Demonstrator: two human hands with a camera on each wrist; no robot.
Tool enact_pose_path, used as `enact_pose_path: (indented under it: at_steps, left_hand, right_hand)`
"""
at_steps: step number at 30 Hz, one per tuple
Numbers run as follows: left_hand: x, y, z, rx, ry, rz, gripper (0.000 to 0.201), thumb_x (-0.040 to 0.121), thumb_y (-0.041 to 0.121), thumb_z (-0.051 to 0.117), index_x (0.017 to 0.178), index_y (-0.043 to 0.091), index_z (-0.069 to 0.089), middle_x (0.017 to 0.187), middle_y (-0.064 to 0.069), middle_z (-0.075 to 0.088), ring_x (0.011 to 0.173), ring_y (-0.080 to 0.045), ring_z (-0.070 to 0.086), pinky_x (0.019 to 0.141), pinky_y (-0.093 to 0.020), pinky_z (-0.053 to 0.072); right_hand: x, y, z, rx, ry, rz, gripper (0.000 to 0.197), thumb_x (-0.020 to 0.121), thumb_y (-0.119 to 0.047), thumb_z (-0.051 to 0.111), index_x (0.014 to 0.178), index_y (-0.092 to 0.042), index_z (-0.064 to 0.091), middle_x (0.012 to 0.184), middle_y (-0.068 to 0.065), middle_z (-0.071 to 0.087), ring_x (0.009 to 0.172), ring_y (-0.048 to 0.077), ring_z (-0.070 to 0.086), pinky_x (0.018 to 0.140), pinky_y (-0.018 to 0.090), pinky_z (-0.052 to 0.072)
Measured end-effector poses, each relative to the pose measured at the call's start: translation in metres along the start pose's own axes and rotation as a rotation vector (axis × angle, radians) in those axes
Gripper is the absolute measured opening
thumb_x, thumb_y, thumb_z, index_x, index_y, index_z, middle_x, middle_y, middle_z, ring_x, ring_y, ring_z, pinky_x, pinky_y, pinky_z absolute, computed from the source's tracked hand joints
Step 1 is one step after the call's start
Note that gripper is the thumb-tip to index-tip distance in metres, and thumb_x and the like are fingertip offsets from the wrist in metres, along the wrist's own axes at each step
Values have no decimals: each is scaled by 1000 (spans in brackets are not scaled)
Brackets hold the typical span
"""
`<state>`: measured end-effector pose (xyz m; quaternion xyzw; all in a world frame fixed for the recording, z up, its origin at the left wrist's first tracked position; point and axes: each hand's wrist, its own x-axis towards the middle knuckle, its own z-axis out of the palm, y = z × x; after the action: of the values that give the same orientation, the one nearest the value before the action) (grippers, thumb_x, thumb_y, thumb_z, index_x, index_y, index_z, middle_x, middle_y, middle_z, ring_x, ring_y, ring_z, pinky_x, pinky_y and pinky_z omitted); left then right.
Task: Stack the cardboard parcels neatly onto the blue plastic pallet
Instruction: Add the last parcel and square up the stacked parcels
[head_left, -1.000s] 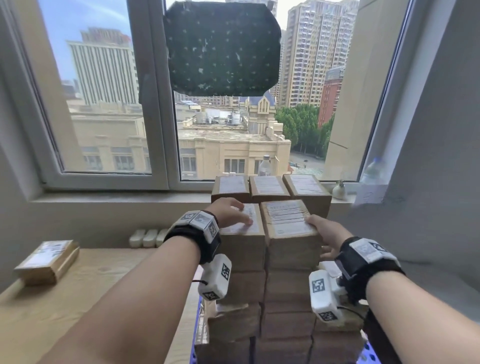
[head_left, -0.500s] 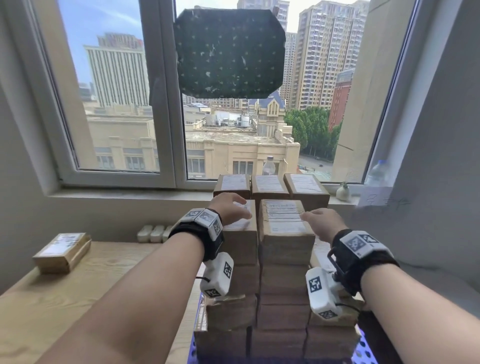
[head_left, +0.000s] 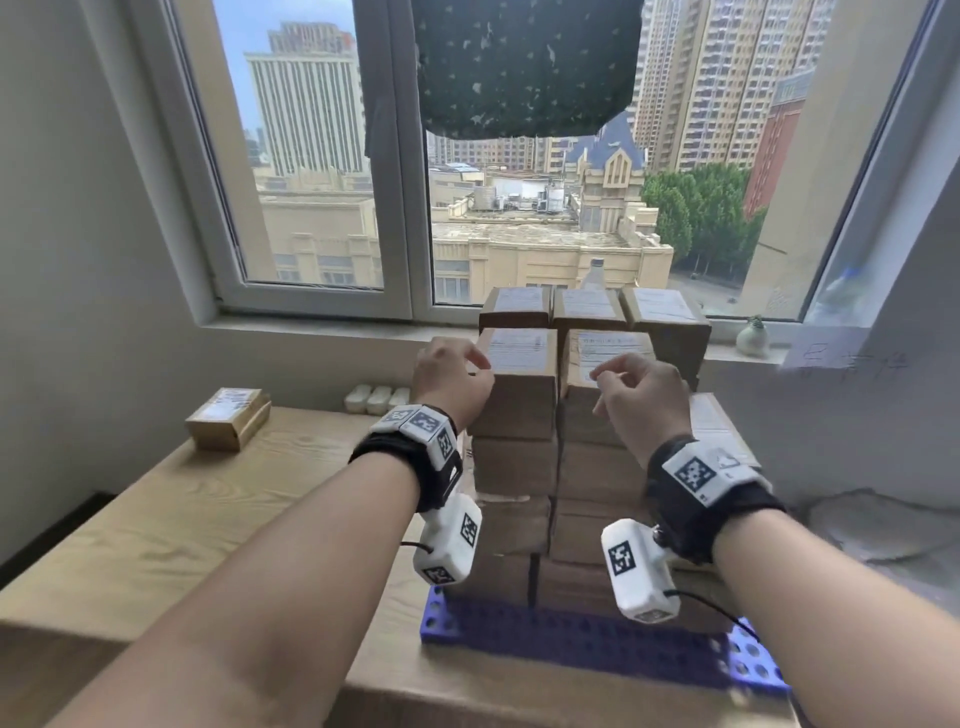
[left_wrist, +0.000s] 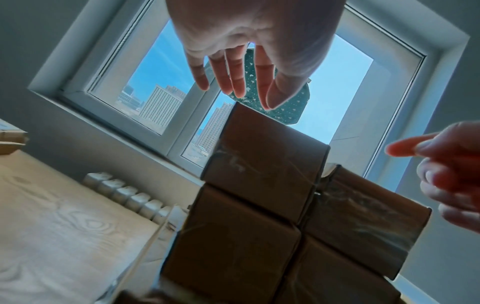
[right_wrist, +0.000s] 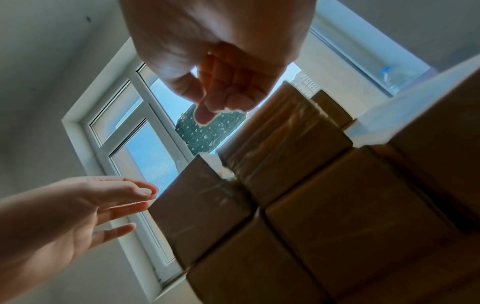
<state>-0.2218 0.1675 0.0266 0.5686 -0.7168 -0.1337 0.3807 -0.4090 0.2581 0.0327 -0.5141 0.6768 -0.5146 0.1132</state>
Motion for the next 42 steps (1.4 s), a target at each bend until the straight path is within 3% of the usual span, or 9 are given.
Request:
enact_pose_path:
  at_steps: [3, 9, 18, 26, 31, 38, 42]
  left_hand:
    - [-18, -18, -7, 34, 16, -36, 10, 83, 18, 60, 80, 24, 67, 113, -4, 60, 114, -22, 50, 90, -26, 34]
    - [-48, -69, -20, 100, -21, -136, 11, 80, 19, 61, 76, 27, 67, 108, -7, 64, 111, -25, 54, 97, -28, 38]
    - [-60, -154, -53, 103, -20, -240, 11, 83, 20, 59, 79, 26, 66, 113, -7, 62, 116, -25, 50, 95, -27, 36]
    - [-41, -248, -99, 74, -34, -299, 10, 82, 19, 59, 77, 26, 64, 116, -1, 61, 117, -22, 51, 91, -24, 35]
    - [-20, -317, -141, 81, -37, -336, 12, 84, 17, 58, 88, 20, 69, 119, -4, 57, 116, -22, 50, 88, -22, 33]
    - [7, -403, -182, 97, -97, -343, 10, 85, 18, 58, 88, 21, 67, 119, -5, 55, 111, -22, 52, 88, -27, 41]
    - [15, -438, -190, 117, -128, -372, 9, 85, 19, 56, 85, 24, 64, 117, -3, 56, 109, -22, 53, 94, -36, 45]
  right_hand:
    - [-14, 0, 21, 13, -46, -7, 16, 87, -21, 58, 75, -24, 69, 55, -4, 67, 60, 10, 65, 73, 37, 57]
    - [-37, -11, 69, -15, -142, -52, 17, 87, -24, 55, 80, -26, 71, 67, -5, 70, 76, 15, 68, 80, 35, 55]
    - [-64, -43, 163, -64, -289, -159, 17, 85, -26, 55, 84, -24, 72, 73, -6, 69, 74, 19, 69, 76, 38, 57]
    - [-76, -81, 269, -256, -440, -215, 17, 88, -26, 56, 93, -24, 73, 86, -4, 70, 84, 20, 63, 79, 37, 54]
    - [-80, -110, 347, -316, -483, -230, 17, 89, -26, 55, 96, -25, 71, 92, -6, 69, 86, 18, 62, 81, 34, 53]
    - [-90, -140, 437, -370, -514, -244, 17, 91, -26, 54, 101, -25, 68, 99, -6, 66, 88, 16, 61, 83, 37, 52]
    - [-94, -143, 474, -393, -516, -255, 22, 92, -25, 53, 110, -24, 66, 104, -8, 64, 90, 13, 60, 80, 30, 49]
